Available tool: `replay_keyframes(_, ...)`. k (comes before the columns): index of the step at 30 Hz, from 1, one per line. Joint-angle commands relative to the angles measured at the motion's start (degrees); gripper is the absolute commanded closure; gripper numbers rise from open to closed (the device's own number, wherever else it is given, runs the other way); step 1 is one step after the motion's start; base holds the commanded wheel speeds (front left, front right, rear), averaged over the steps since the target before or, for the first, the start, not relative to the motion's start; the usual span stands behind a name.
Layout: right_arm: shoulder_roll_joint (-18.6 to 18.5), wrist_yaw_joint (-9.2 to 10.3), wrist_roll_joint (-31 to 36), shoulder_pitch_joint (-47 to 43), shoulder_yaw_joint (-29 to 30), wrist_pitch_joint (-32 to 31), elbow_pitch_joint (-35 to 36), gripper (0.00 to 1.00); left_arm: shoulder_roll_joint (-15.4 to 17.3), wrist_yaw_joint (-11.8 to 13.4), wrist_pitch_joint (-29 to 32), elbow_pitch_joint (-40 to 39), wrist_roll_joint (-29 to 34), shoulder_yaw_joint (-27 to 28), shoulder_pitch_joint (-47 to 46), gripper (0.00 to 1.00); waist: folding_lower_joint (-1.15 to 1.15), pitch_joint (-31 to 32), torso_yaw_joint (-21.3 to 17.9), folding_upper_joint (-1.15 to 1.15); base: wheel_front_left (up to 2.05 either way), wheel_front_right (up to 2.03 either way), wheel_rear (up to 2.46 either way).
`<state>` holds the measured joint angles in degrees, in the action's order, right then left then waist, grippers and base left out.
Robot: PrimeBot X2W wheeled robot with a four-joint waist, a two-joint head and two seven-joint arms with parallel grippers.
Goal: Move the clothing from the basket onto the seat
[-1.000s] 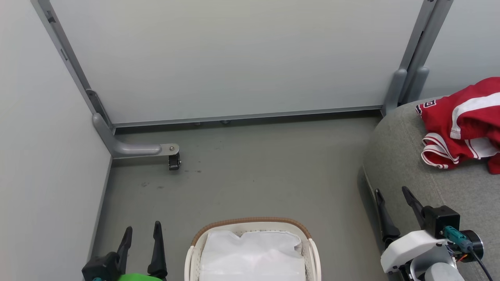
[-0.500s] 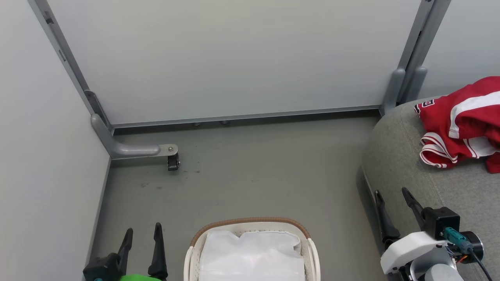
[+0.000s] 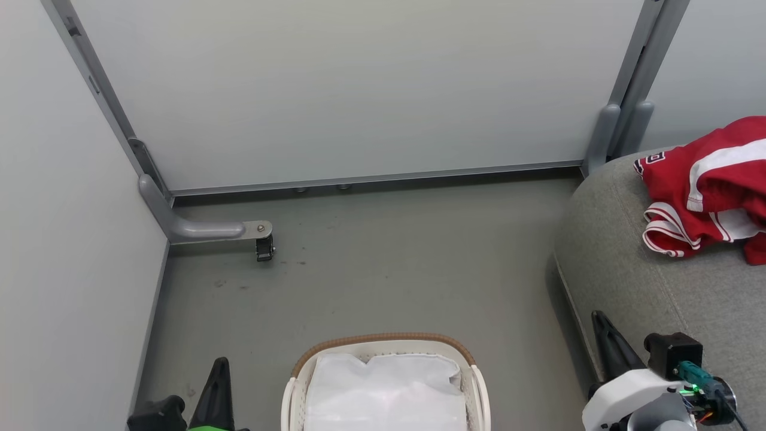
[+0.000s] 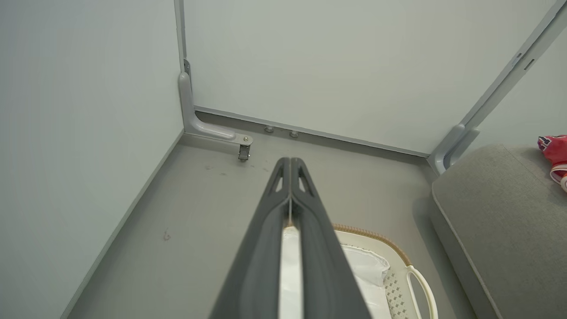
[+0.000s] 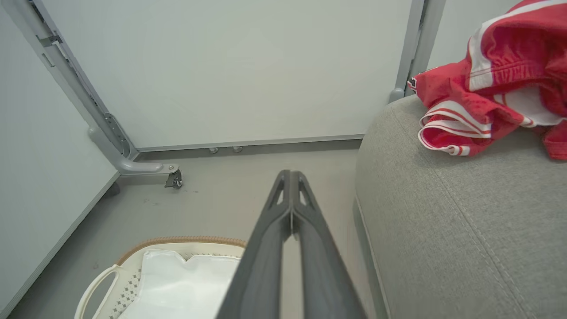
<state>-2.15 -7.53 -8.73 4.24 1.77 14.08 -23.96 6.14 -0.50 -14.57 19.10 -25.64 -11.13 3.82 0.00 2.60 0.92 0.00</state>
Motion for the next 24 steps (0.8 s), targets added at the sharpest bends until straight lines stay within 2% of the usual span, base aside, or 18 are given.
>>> replay_keyframes(1, -0.27, 0.00, -2.80, 1.42, 0.76, -0.83, 0.73, 1.00, -0.12, -0.33, 0.63, -0.77, -2.40, 0.88, -0.76, 1.00, 0.00, -0.04, -0.01, 0.00, 0.00, 0.00, 0.00)
replay_keyframes(24, -0.46, 0.02, -26.35, 1.27, 1.47, -6.16, 4.02, 1.00, -1.01, -2.27, 6.52, -2.16, -20.97, 5.73, -3.64, 1.00, 0.00, -0.55, -0.18, 0.00, 0.00, 0.00, 0.00)
